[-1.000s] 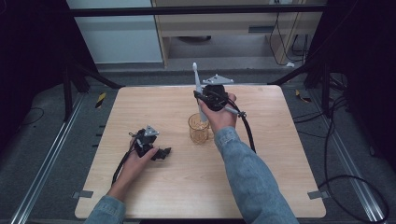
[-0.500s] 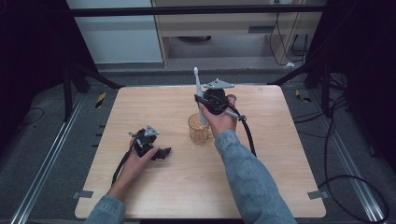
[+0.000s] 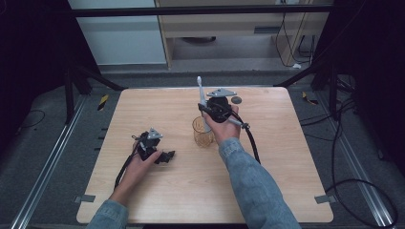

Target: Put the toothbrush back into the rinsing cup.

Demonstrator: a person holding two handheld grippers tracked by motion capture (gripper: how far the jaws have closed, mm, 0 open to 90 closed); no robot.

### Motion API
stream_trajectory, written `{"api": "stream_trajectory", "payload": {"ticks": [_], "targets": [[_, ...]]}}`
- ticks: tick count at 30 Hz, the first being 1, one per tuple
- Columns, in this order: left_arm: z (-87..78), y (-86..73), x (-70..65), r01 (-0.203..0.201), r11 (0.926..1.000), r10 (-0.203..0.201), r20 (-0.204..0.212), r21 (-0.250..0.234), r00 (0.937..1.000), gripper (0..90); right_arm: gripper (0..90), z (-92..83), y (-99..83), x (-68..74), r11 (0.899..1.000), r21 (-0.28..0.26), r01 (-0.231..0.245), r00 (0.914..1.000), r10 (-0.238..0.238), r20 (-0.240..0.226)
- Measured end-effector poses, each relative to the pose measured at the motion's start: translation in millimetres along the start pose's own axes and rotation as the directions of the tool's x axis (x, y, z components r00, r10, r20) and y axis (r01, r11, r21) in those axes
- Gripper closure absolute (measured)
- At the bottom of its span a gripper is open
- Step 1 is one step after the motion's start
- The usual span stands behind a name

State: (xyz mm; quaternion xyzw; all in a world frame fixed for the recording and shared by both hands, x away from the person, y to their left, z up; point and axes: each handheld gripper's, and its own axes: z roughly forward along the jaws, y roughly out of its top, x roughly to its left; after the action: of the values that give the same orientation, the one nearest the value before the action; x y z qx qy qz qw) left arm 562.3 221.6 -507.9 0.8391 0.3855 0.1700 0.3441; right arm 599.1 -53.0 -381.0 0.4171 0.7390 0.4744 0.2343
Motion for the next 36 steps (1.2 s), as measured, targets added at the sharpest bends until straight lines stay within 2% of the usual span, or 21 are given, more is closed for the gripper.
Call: {"api": "stream_trajectory", "payload": {"ticks": [11,22,36], "targets": [[0.0,0.0,0.0,0.000,1.0000,0.000,0.000,0.000,1.0000,0.0,67.1,9.2,-14.6,4.3,0.999,0.044,0.007,0.9999,-0.006,-0.013],[0.1,0.1,0.2,0.000,1.0000,0.000,0.000,0.000,1.0000,0.0,67.1,13.3,-18.8,5.8,0.997,0.073,0.018,0.9998,-0.017,-0.013],[0.2,0.2,0.3,0.000,1.0000,0.000,0.001,0.000,1.0000,0.0,67.1,15.8,-23.2,5.5,0.994,0.109,0.009,0.9998,-0.007,-0.020]]}}
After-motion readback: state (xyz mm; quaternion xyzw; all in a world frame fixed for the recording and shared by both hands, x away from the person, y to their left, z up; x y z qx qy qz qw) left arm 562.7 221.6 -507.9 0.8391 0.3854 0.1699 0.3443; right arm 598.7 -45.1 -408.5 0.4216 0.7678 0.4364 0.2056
